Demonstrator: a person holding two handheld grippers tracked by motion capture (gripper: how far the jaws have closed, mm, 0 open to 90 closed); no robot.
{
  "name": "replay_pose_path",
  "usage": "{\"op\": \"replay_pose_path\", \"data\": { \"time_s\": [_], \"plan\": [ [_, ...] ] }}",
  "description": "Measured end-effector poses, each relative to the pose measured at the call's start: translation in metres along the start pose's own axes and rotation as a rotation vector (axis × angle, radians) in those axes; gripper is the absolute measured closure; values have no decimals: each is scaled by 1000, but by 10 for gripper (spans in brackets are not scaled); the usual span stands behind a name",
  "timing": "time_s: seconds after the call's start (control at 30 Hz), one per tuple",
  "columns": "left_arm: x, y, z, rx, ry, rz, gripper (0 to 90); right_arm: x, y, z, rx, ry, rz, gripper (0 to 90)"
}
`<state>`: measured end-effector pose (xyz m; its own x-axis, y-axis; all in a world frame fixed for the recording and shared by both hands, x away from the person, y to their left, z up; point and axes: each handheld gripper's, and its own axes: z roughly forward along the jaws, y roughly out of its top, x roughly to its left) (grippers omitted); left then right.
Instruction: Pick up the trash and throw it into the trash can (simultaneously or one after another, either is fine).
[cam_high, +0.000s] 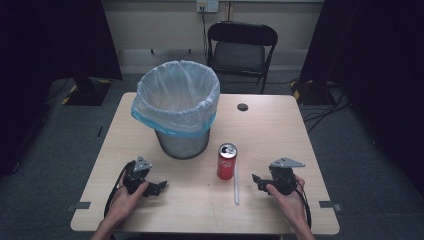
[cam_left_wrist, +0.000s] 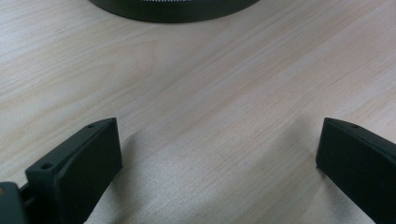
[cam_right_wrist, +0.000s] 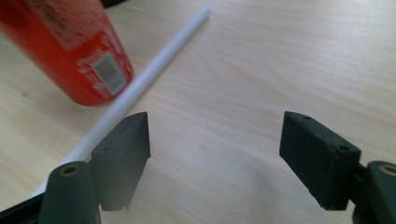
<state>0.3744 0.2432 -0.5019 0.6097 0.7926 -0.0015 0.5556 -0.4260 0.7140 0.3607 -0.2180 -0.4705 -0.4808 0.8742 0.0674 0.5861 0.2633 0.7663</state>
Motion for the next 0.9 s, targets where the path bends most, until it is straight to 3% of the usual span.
{"op": "replay_pose_path", "data": {
  "time_s": [0.23, 0.3, 0.5, 0.9],
  "plan": [
    [0, 0, 0, -1, -4, 2, 0, 10, 6, 0, -5, 63, -37, 236],
    [0, 0, 0, -2, -6, 4, 0, 15, 9, -1, -12, 101, -57, 227],
    [1, 0, 0, -2, -6, 4, 0, 26, 15, 1, -10, 137, -103, 227],
    [0, 0, 0, -1, -5, 4, 0, 49, 46, 16, -32, 212, -187, 220]
  ]
}}
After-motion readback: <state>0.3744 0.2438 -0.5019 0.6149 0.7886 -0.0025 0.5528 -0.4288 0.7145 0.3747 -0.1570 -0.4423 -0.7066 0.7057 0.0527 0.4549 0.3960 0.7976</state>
